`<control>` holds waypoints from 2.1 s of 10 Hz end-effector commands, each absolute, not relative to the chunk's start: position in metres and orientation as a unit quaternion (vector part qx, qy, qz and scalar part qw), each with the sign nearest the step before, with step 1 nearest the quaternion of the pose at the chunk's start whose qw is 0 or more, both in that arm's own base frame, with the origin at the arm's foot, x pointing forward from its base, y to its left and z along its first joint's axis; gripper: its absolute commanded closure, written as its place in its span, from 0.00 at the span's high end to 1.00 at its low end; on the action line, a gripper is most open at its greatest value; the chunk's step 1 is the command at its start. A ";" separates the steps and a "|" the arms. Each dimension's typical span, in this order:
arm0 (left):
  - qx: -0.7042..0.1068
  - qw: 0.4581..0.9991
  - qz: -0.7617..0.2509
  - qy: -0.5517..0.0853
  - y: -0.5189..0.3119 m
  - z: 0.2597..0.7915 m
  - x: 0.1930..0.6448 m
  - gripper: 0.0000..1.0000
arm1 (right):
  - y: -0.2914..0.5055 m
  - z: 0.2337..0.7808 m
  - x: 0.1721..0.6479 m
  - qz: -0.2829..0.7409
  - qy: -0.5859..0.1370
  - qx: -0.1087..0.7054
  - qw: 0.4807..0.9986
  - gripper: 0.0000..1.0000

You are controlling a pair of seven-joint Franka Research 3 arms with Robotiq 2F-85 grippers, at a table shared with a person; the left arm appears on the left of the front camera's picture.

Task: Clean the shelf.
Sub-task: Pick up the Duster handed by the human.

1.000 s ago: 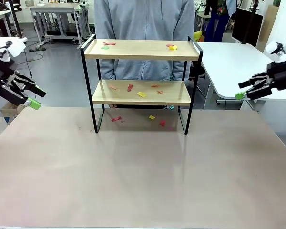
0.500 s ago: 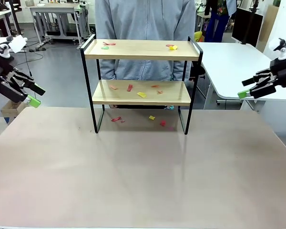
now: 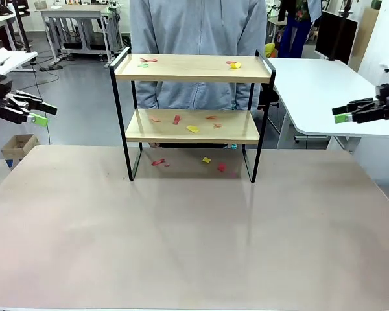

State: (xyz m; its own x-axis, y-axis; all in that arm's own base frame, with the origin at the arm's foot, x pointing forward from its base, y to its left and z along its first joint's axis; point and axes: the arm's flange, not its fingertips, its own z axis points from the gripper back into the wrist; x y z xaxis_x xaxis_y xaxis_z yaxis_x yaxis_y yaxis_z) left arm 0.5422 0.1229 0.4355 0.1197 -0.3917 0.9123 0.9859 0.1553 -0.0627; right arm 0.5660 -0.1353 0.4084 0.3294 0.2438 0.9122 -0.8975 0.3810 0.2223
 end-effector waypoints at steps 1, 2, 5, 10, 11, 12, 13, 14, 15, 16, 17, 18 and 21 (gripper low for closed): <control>-0.388 0.576 -0.563 -0.448 0.135 0.426 0.557 1.00 | -0.149 0.391 0.598 0.410 -0.461 0.405 0.675 1.00; -0.383 0.548 -0.572 -0.476 0.142 0.415 0.564 1.00 | -0.155 0.380 0.605 0.422 -0.480 0.409 0.652 1.00; -0.380 0.495 -0.582 -0.522 0.146 0.389 0.569 1.00 | -0.167 0.353 0.624 0.465 -0.524 0.379 0.604 1.00; -0.391 0.461 -0.562 -0.564 0.146 0.366 0.568 1.00 | -0.176 0.336 0.632 0.450 -0.521 0.424 0.588 1.00; -0.394 0.475 -0.548 -0.565 0.148 0.365 0.570 1.00 | -0.177 0.335 0.634 0.450 -0.519 0.424 0.590 1.00; -0.395 0.491 -0.538 -0.560 0.148 0.364 0.571 1.00 | -0.177 0.335 0.633 0.451 -0.517 0.426 0.590 1.00; -0.398 0.497 -0.533 -0.557 0.151 0.364 0.573 1.00 | -0.178 0.335 0.633 0.452 -0.514 0.427 0.591 1.00; -0.398 0.500 -0.530 -0.557 0.153 0.365 0.575 1.00 | -0.178 0.336 0.633 0.452 -0.510 0.430 0.592 1.00; -0.399 0.499 -0.530 -0.557 0.154 0.366 0.576 1.00 | -0.179 0.336 0.635 0.450 -0.511 0.432 0.591 1.00; -0.410 0.498 -0.524 -0.556 0.155 0.366 0.578 1.00 | -0.180 0.336 0.636 0.446 -0.512 0.435 0.592 1.00; -0.417 0.495 -0.518 -0.558 0.158 0.366 0.579 1.00 | -0.180 0.337 0.637 0.443 -0.514 0.435 0.592 1.00; -0.428 0.490 -0.511 -0.561 0.160 0.367 0.580 1.00 | -0.180 0.338 0.638 0.442 -0.505 0.443 0.594 1.00; -0.416 0.494 -0.523 -0.555 0.159 0.364 0.574 1.00 | -0.178 0.331 0.627 0.458 -0.509 0.419 0.596 1.00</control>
State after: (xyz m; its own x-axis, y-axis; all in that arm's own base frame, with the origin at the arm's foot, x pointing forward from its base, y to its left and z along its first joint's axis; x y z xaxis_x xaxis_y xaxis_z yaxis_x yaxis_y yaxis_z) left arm 0.5746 0.1624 0.3658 -0.1652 -0.0428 0.9853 0.9805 0.1004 0.1688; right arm 0.6279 -0.1792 0.3302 0.0711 0.1164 0.9907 -0.9733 0.2253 0.0434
